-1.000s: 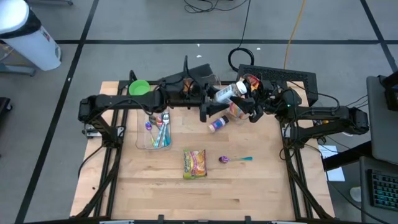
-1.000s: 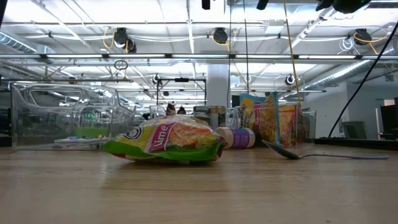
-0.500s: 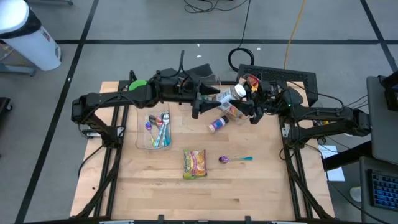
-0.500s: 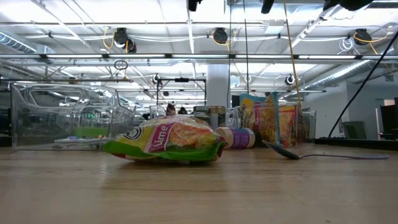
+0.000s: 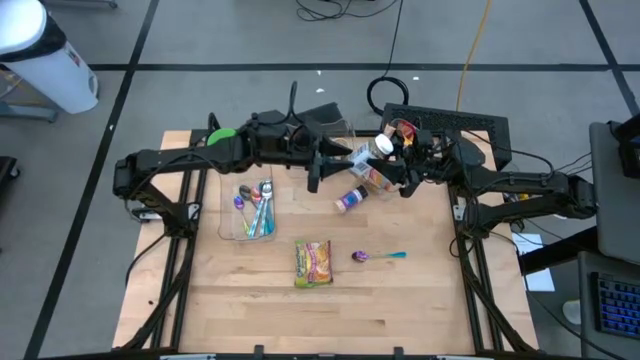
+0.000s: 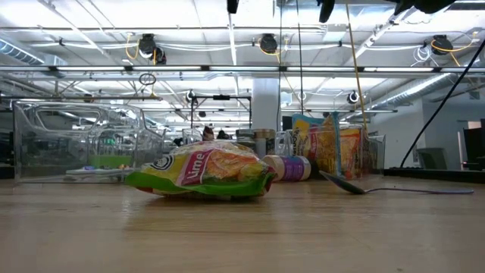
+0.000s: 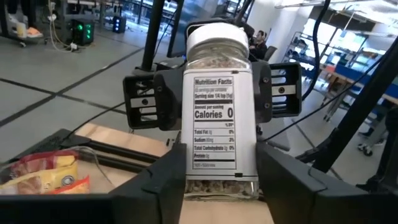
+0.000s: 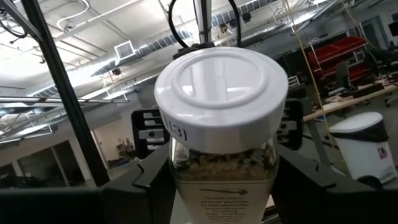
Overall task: Pick & Place Food Item
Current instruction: Put the white spice bottle into the middle transparent bin
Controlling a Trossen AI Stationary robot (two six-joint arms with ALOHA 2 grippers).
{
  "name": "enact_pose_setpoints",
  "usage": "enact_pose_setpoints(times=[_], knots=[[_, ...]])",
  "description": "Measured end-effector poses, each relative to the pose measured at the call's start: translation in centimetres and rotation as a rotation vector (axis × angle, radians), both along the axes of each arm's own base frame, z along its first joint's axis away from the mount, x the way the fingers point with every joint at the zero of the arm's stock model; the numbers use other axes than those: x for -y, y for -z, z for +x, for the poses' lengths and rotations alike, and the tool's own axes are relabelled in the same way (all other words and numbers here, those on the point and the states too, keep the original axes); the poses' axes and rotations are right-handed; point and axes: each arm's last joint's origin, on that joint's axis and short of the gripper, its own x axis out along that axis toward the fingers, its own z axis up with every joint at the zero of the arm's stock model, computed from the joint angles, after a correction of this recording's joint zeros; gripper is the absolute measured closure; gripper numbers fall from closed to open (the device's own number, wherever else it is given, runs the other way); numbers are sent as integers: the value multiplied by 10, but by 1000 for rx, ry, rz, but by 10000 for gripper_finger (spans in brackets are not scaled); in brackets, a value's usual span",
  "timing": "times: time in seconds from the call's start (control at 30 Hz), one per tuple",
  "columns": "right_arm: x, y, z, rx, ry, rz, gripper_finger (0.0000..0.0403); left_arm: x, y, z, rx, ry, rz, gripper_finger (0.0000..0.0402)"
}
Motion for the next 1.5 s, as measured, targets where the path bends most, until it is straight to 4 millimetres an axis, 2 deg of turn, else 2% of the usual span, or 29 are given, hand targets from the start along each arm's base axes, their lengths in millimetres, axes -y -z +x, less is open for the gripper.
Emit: enact_pose_setpoints(times=[0.63,1.07,1.5], knots=[[6,2,0,-28,-15,1,209,-1,1,0,-18,-47,12,228],[18,5,-3,-55,19,17,209,-1,1,0,-18,-47,18,227],[17,4,-3,-48,-13,13,209,-1,8,2,-62,-19,-30,227]])
